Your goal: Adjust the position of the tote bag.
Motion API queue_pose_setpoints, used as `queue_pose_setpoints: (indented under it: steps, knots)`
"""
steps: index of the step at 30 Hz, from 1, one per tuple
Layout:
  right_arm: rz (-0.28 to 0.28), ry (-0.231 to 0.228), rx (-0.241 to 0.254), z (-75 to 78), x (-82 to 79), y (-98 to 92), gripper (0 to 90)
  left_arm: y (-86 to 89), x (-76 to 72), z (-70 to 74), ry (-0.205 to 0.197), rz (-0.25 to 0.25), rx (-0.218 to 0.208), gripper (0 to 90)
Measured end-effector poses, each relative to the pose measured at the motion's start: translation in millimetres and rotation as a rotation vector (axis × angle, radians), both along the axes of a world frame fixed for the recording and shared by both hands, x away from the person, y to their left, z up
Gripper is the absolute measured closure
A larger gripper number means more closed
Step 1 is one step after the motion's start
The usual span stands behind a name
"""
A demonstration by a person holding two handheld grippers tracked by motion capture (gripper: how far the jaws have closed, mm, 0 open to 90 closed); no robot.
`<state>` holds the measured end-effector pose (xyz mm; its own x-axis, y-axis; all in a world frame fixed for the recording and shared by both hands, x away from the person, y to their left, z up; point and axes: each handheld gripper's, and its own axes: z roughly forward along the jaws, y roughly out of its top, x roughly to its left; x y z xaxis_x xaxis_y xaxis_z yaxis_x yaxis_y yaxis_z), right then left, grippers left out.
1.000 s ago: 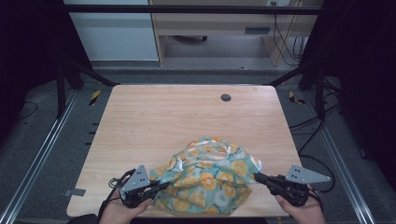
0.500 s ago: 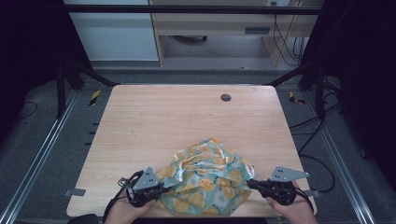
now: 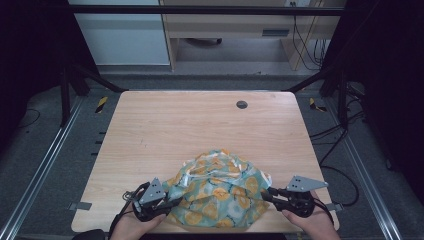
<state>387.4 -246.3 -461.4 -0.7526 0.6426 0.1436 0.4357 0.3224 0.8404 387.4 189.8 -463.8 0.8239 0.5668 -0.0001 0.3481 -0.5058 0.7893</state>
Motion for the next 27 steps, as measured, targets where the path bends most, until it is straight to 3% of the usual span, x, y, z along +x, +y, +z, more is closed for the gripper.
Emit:
queue_pose_setpoints:
  steps: [2, 8, 14, 19, 27]
  knots:
    - [-0.016, -0.008, 0.012, 2.1, -1.5, -2.9, 63.3, -0.6, 0.5, -0.3, -0.001, -0.006, 0.0, 76.2]
    - [-0.08, -0.039, 0.036, 15.8, -0.1, -15.0, 46.9, -2.0, 1.9, 0.3, -0.003, -0.009, 0.004, 83.4]
    - [-0.117, -0.092, 0.036, 40.2, 6.0, -23.5, 43.3, -1.3, 3.0, 1.4, -0.012, -0.002, -0.006, 85.0]
    - [-0.071, -0.135, 0.023, 61.5, 13.0, -5.3, 45.3, -2.0, 3.3, 2.6, -0.017, -0.008, -0.008, 86.9]
    - [0.033, -0.143, -0.006, 75.4, 29.3, 37.4, 50.0, -1.8, 3.9, 3.5, -0.025, -0.009, -0.012, 87.8]
